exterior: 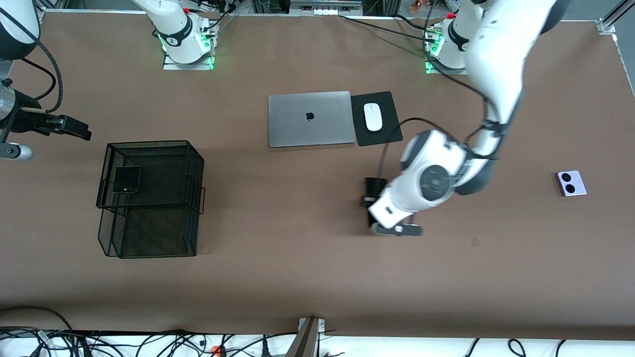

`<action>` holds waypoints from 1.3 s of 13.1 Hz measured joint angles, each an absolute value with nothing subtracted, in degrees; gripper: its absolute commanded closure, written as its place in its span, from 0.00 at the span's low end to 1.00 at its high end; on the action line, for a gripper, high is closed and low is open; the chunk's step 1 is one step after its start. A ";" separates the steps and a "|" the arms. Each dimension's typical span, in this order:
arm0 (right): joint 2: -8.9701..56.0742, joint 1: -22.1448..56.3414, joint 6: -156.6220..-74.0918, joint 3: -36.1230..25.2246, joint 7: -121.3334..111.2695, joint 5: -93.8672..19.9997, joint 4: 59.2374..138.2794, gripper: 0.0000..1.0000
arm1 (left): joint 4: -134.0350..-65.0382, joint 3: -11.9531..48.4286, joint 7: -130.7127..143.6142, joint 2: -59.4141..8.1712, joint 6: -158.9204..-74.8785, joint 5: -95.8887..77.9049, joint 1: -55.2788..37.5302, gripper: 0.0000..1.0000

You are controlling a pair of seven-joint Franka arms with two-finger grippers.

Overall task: Place phones with both arms
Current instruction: 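Carry the black bar phone beside the laptop and set it down, then withdraw the left gripper while the right gripper reaches over the bar phone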

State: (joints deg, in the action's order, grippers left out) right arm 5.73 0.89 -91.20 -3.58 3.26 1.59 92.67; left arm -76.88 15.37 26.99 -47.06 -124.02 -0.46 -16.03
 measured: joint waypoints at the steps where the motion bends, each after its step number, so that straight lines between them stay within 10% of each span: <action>1: 5.95 0.90 -91.24 -3.29 3.27 1.58 92.67 0.00 | -76.82 15.32 30.26 -49.13 -128.08 -0.46 -18.44 0.55; 2: 6.20 0.90 -91.42 -2.79 3.27 1.57 92.67 0.00 | -76.80 15.23 33.26 -51.03 -131.56 -0.46 -20.71 0.53; 4: 6.68 0.95 -92.39 -1.24 3.29 1.57 92.67 0.00 | -76.60 15.00 35.88 -53.60 -135.17 -0.46 -22.98 0.00; 9: 8.61 1.52 -96.11 2.10 5.00 1.57 92.67 0.00 | -74.68 14.38 35.96 -52.90 -133.77 -0.46 -21.85 0.00; 17: 15.65 15.84 -104.82 2.89 23.02 1.59 92.61 0.00 | -72.94 13.41 24.11 -36.56 -107.58 7.93 -6.38 0.00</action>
State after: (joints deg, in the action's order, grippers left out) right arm 15.65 15.84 -104.82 2.89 23.02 1.59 92.61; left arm -72.94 13.41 24.11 -36.56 -107.58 7.93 -6.38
